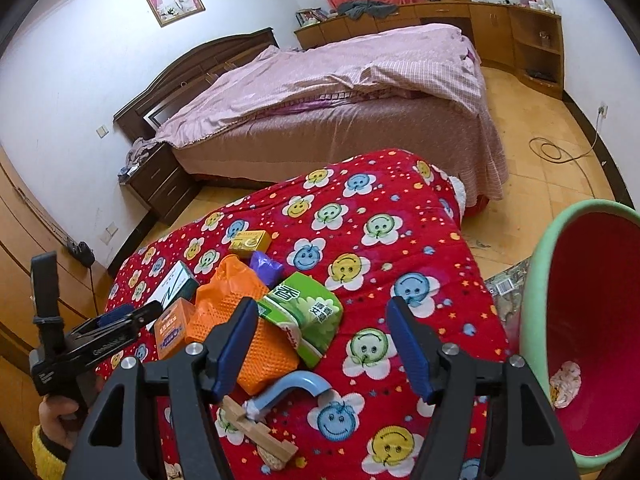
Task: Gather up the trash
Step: 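Reach the left tool to the white medicine box and grasp it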
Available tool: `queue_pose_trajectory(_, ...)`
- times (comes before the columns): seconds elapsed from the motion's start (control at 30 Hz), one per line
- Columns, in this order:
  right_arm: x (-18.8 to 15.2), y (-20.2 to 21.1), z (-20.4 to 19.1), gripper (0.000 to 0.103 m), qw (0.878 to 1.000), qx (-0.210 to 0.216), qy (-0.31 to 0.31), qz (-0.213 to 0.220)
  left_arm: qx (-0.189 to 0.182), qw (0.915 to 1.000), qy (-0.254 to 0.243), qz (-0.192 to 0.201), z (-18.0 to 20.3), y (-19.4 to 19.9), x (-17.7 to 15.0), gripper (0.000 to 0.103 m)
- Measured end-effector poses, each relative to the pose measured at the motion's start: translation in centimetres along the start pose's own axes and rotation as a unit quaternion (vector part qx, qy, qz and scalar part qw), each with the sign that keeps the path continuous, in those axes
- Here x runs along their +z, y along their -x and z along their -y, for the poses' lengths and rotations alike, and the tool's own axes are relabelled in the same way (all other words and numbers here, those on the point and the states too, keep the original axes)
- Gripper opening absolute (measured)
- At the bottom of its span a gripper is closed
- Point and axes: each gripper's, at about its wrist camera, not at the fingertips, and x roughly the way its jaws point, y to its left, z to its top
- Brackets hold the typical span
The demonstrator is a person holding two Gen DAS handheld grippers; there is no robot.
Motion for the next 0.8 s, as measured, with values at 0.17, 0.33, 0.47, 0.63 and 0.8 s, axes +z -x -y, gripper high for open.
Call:
queue_pose_trajectory(0.17, -0.1, -0.8, 0.1, 0.069, 1.0, -0.001, -0.006, -0.009, -0.008, 0.9998, -0.017, -0.007, 0.3, -1.6, 0.8, 0.068)
queue_pose_trajectory(0.33, -0.3, -1.4, 0.3, 0.069, 1.0, -0.002, -0.008, -0.017, -0.013, 0.9998, 0.013, -0.009, -0.8, -2.7, 1.6, 0.068)
queue_pose_trajectory(0.47, -0.8, -1.6, 0.4, 0.069, 1.0, -0.001, -0.009, -0.022, -0.013, 0.9986, 0.051, -0.005, -2.1, -3.2, 1.5, 0.065)
queue_pose_trajectory(0.63, -1.4, -2.0, 0.1, 0.069, 1.0, 0.0, -0.002, -0.028, 0.001, 0.9988, 0.048, 0.007, -2.1, -2.8, 0.6, 0.059)
queue_pose_trajectory(0.8, -1.3, -2.9, -0.4, 0.069, 1.0, 0.0, 0.011, -0.029, 0.008, 0.9985, 0.053, 0.01, -2.2, -1.6, -1.1, 0.058)
